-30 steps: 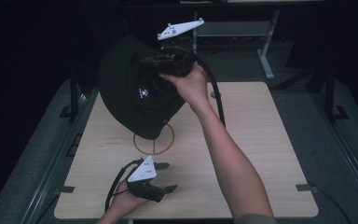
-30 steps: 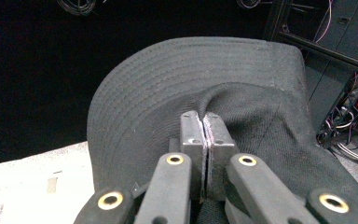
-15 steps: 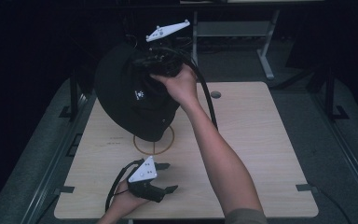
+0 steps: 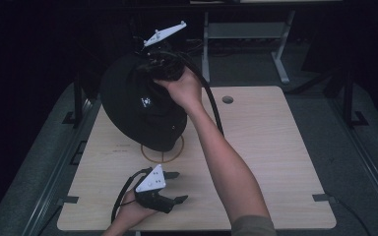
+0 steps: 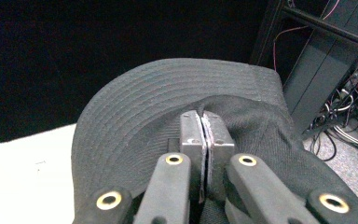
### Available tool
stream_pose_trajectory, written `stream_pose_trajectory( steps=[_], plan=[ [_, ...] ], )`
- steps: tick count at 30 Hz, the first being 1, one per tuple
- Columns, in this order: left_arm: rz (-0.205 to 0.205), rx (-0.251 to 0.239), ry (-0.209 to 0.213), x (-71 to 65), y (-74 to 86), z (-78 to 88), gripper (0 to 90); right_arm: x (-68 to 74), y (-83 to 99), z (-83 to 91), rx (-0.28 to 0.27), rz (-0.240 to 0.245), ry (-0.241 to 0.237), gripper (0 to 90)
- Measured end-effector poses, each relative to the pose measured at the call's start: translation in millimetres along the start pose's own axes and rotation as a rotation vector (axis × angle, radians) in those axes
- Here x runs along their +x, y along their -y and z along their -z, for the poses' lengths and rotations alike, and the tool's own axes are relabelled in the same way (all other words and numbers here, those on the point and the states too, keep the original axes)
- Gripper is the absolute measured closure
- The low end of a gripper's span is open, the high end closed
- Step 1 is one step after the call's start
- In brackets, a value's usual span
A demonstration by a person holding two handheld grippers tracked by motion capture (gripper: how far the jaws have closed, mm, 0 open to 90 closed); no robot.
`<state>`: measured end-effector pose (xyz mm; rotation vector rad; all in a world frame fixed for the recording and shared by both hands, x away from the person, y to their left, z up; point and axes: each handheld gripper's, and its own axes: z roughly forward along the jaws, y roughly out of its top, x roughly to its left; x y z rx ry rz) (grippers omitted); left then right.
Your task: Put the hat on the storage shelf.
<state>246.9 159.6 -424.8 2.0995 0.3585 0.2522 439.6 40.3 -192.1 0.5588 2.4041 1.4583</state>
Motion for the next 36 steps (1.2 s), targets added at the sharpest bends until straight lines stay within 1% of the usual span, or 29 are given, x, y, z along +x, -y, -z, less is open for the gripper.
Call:
stream_pose_trajectory(
  steps=[2,3,6,8,9,10,11,12,13,14,17,18,19,20,21,22,23,24,25,26,28,29,30,31,32,33,34,35,36],
  plan=[
    [-0.003,0.0,0.001,0.0,0.0,-0.5,24.9,1.2,-1.4,-2.1,0.01,0.008,0.009,88.4],
    [-0.004,0.002,0.002,0.0,-0.1,-0.8,24.9,3.3,-3.8,-7.4,0.034,0.031,0.013,88.3],
    [-0.006,0.005,0.002,0.2,-0.3,-0.6,24.9,9.0,-7.0,-16.2,0.068,0.058,0.022,88.0],
    [-0.015,0.011,0.001,0.6,-0.3,-0.2,24.9,11.1,-7.6,-19.3,0.077,0.065,0.017,87.7],
    [-0.016,0.01,0.002,0.5,-0.4,-0.1,24.8,14.5,-7.9,-25.7,0.095,0.087,0.018,86.0],
    [-0.011,0.011,0.004,-0.3,-0.3,0.0,24.8,14.5,-7.9,-25.7,0.095,0.087,0.018,86.0],
    [-0.011,0.011,0.005,-0.8,-0.5,0.2,24.9,17.8,-8.2,-29.1,0.091,0.096,0.031,73.8],
    [-0.011,0.01,0.006,-1.7,-0.6,0.7,24.8,18.0,-8.3,-29.7,0.09,0.096,0.033,69.7],
    [-0.011,0.01,0.006,-1.7,-0.6,0.7,24.9,18.0,-8.3,-29.7,0.09,0.096,0.033,69.7],
    [-0.013,0.008,0.005,-2.0,-0.4,1.4,24.9,17.5,-7.5,-28.6,0.092,0.083,0.025,64.3],
    [-0.01,0.007,0.004,-2.1,-0.2,1.6,24.9,13.2,-3.3,-22.0,0.078,0.057,0.016,58.1],
    [-0.01,0.007,0.004,-2.1,-0.2,1.6,24.8,13.2,-3.3,-22.0,0.078,0.057,0.016,58.1],
    [-0.007,0.003,0.006,-1.9,-0.2,1.5,24.8,9.1,0.6,-16.3,0.068,0.028,0.002,54.5],
    [-0.007,0.003,0.006,-1.9,-0.2,1.5,24.8,9.1,0.6,-16.3,0.068,0.028,0.002,54.5],
    [-0.009,0.005,0.006,-2.0,-0.2,1.2,24.8,6.0,5.7,-10.1,0.061,0.011,-0.001,50.9],
    [-0.009,0.005,0.006,-2.0,-0.2,1.2,24.8,6.0,5.7,-10.1,0.061,0.011,-0.001,50.9],
    [-0.012,0.006,0.003,-1.8,-0.4,2.1,24.8,2.8,11.8,-3.0,0.043,-0.003,-0.001,48.6],
    [-0.012,0.006,0.003,-1.8,-0.4,2.1,24.8,2.8,11.8,-3.0,0.043,-0.003,-0.001,48.6],
    [-0.01,0.007,0.002,-1.6,-0.4,2.4,24.8,0.9,14.9,0.6,0.032,-0.01,-0.006,47.7],
    [-0.001,0.002,0.0,-1.1,-0.2,2.6,24.8,-2.3,20.7,7.8,0.022,-0.023,-0.01,45.9],
    [-0.002,0.005,0.0,-0.6,-0.2,2.8,24.8,-3.8,23.4,11.0,0.02,-0.031,-0.013,44.8],
    [0.006,0.006,-0.001,-0.2,-0.2,2.5,24.8,-6.8,28.5,17.8,0.012,-0.039,-0.013,42.4],
    [0.006,0.006,-0.001,-0.2,-0.2,2.5,24.8,-6.8,28.5,17.8,0.012,-0.039,-0.013,42.4],
    [0.01,0.009,0.001,0.1,-0.1,2.3,24.8,-9.4,33.6,24.4,-0.001,-0.049,-0.015,39.3],
    [0.013,0.007,0.003,0.4,0.1,1.9,24.8,-9.4,33.6,24.4,-0.001,-0.049,-0.015,39.3],
    [0.022,0.006,0.002,0.4,0.5,1.4,24.8,-11.6,39.0,30.9,-0.004,-0.062,-0.019,38.2],
    [0.022,0.006,0.002,0.4,0.5,1.4,24.8,-11.6,39.0,30.9,-0.004,-0.062,-0.019,38.2],
    [0.024,0.004,0.004,0.7,0.9,1.2,24.8,-12.9,44.6,37.3,-0.007,-0.075,-0.01,35.7],
    [0.024,0.004,0.004,0.7,0.9,1.2,24.8,-13.7,47.5,40.4,-0.008,-0.082,-0.005,35.3]
  ],
)
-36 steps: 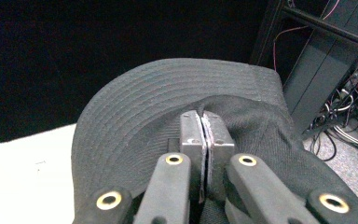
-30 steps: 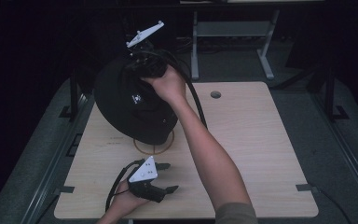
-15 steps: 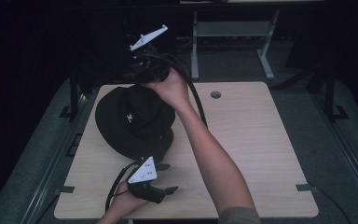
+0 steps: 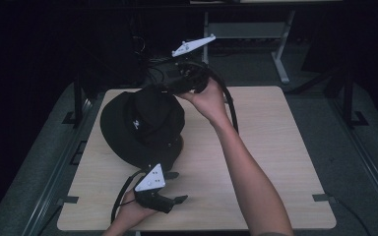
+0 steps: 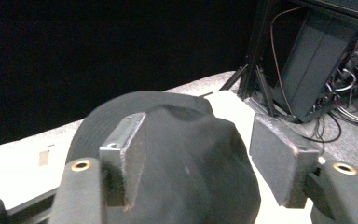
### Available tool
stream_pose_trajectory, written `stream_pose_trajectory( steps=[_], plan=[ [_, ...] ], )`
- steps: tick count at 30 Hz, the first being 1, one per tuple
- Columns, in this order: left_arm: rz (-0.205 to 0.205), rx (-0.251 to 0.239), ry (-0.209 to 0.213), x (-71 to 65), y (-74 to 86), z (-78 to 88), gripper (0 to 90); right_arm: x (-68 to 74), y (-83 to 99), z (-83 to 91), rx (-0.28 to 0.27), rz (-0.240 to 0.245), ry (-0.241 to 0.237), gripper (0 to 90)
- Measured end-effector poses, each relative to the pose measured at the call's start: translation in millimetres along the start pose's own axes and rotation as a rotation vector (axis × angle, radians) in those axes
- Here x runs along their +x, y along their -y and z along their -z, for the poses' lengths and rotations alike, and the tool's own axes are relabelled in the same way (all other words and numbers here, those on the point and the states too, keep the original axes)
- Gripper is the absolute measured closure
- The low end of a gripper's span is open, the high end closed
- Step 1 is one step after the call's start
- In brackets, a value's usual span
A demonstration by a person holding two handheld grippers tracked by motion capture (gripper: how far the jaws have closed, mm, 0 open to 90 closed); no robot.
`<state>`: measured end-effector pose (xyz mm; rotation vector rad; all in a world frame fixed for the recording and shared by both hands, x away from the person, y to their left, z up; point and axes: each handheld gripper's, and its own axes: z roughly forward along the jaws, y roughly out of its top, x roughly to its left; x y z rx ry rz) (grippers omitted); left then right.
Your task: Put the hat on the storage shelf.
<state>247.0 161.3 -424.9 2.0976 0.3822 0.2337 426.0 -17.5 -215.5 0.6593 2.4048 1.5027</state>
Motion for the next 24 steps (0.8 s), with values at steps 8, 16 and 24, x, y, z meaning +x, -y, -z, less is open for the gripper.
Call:
stream_pose_trajectory(
  steps=[8,16,24],
  plan=[
    [0.021,-0.01,0.001,1.7,1.5,0.0,24.4,-7.4,24.1,22.4,-0.034,-0.048,0.004,32.5],
    [0.019,-0.008,-0.004,2.3,1.5,-0.1,23.6,-12.7,37.5,37.2,-0.031,-0.073,0.019,31.4],
    [0.012,-0.004,-0.009,2.7,1.5,0.4,22.8,-14.1,51.6,47.4,-0.023,-0.085,0.037,29.3]
  ],
)
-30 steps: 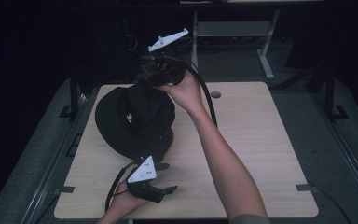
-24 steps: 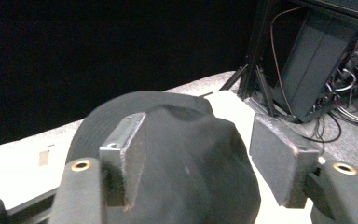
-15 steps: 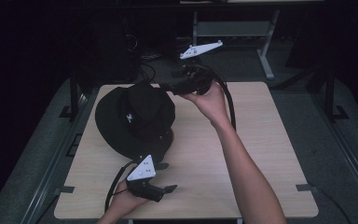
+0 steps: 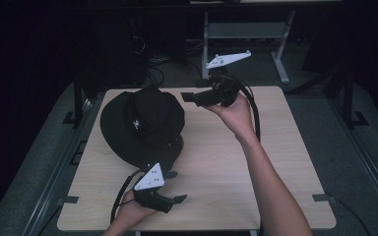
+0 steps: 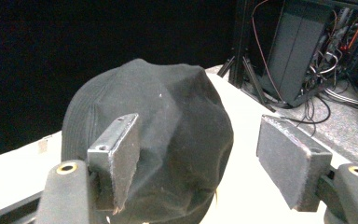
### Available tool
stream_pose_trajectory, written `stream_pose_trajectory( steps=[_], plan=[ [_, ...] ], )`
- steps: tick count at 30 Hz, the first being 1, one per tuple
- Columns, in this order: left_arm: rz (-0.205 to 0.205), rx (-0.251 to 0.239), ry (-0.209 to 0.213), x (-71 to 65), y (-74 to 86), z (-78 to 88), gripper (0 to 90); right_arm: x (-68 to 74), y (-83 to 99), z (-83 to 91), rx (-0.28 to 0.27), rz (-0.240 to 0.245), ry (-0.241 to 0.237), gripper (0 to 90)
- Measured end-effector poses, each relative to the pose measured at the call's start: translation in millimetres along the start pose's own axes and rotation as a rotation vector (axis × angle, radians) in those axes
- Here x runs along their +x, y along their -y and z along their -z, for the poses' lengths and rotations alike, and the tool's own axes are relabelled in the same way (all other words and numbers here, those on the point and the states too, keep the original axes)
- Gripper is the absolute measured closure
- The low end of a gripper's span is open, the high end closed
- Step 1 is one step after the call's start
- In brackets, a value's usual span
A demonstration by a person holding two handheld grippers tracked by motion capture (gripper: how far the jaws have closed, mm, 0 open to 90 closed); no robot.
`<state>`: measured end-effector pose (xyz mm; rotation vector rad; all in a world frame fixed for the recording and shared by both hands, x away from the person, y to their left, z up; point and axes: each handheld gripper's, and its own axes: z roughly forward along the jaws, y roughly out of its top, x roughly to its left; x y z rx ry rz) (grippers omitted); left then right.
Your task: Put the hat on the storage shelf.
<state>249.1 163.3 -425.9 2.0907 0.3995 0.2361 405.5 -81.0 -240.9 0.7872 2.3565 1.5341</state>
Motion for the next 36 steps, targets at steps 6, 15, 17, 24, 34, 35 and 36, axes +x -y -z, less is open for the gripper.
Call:
stream_pose_trajectory(
  steps=[6,15,17,24,34,35,36],
  plan=[
    [0.005,-0.004,-0.002,-0.2,0.0,0.1,22.2,-1.8,8.3,7.6,0.003,-0.016,0.008,28.6],
    [-0.001,-0.001,-0.004,-0.5,-0.3,-0.2,21.6,-6.4,25.0,23.7,0.0,-0.037,0.025,27.4],
    [0.003,-0.003,-0.004,-0.7,-0.2,-0.6,21.5,-6.4,26.9,25.3,0.0,-0.037,0.027,27.4],
    [0.003,0.001,-0.002,-1.9,-0.3,-2.3,20.4,-8.8,41.6,34.4,0.003,-0.061,0.04,26.3],
    [0.005,0.006,-0.007,-2.6,-0.5,-2.9,18.4,-10.4,61.0,45.0,0.015,-0.082,0.062,22.7],
    [0.005,0.005,-0.009,-2.7,-0.6,-2.8,18.2,-10.9,63.0,46.0,0.017,-0.081,0.065,22.4],
    [0.006,0.006,-0.01,-2.6,-0.6,-2.8,18.0,-11.2,64.8,47.4,0.018,-0.086,0.066,22.3]
  ],
)
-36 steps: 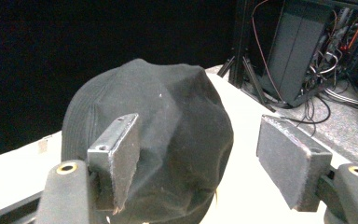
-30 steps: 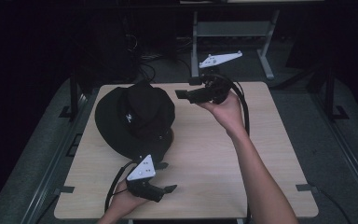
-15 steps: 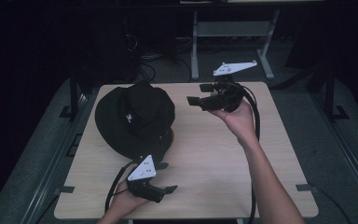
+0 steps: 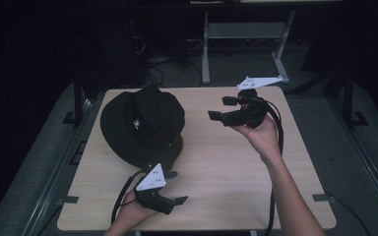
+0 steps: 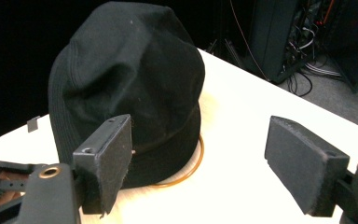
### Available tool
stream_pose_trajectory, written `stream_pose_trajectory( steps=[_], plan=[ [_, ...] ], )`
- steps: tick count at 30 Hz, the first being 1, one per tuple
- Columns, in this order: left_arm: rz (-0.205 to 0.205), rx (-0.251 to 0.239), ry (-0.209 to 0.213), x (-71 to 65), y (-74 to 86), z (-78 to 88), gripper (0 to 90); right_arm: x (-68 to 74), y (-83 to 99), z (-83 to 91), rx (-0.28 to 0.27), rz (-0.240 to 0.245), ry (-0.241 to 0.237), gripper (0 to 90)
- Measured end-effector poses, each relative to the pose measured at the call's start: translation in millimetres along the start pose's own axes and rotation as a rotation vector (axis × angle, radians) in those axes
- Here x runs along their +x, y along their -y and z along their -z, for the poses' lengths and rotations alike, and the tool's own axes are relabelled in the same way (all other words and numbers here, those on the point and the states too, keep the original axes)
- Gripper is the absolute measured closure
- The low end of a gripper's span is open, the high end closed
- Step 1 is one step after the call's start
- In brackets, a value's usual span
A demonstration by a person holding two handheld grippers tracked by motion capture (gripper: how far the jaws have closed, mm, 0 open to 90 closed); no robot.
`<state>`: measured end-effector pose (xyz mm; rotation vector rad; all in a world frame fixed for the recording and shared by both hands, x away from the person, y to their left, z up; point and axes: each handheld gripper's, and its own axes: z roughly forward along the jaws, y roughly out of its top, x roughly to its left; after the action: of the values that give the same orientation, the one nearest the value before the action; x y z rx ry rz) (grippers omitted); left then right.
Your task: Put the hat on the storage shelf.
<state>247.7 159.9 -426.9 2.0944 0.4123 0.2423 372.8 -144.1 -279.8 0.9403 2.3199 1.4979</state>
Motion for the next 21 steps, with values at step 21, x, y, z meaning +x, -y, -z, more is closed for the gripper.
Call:
stream_pose_trajectory(
  steps=[21],
  plan=[
    [0.004,0.014,-0.004,-1.8,-0.8,-2.5,14.1,-7.4,40.9,23.4,0.0,-0.055,0.028,17.5]
  ],
)
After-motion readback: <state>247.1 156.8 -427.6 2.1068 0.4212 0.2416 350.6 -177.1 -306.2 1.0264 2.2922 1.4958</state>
